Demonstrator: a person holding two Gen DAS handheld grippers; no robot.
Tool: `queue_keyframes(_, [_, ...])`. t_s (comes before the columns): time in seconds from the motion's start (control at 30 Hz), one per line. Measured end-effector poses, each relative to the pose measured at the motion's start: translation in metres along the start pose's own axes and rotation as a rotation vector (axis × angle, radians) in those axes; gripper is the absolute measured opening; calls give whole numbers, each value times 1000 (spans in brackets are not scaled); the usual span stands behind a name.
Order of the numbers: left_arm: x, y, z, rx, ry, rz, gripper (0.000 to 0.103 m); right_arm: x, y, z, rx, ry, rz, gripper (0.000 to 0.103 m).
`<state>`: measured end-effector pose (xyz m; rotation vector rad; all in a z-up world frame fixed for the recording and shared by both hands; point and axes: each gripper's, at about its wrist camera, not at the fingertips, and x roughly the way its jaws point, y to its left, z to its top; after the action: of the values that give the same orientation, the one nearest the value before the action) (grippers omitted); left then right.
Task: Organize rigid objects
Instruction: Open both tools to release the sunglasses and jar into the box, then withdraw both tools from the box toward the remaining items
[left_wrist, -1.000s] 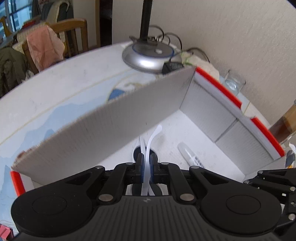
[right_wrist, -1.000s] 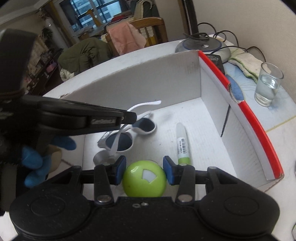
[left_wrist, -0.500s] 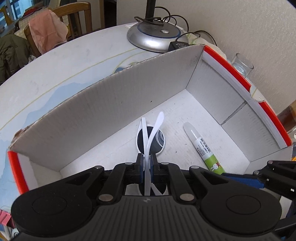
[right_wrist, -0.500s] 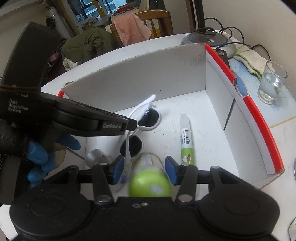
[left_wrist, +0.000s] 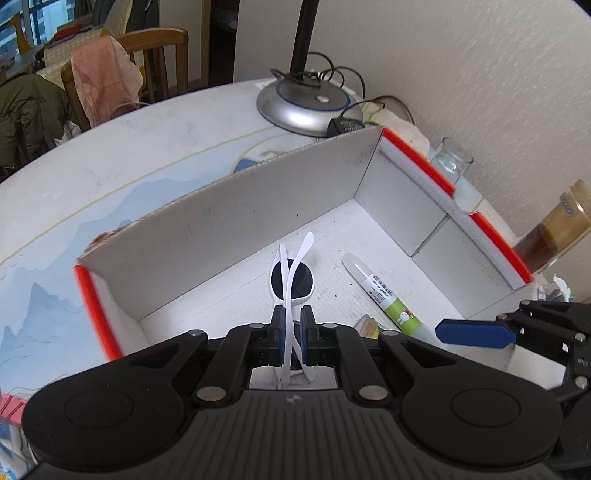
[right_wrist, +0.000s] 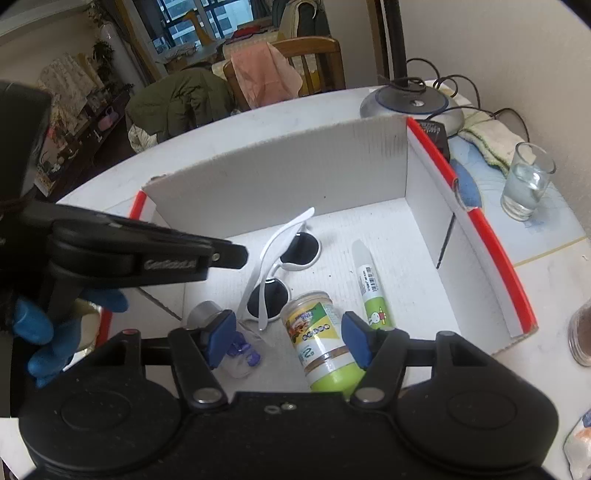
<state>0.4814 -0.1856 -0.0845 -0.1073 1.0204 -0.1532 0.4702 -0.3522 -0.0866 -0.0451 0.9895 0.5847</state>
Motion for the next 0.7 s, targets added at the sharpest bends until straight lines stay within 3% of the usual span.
queue_keyframes(0.7, [-123, 13, -60, 6, -217, -49, 7, -72, 55, -23, -52, -155, 18, 70])
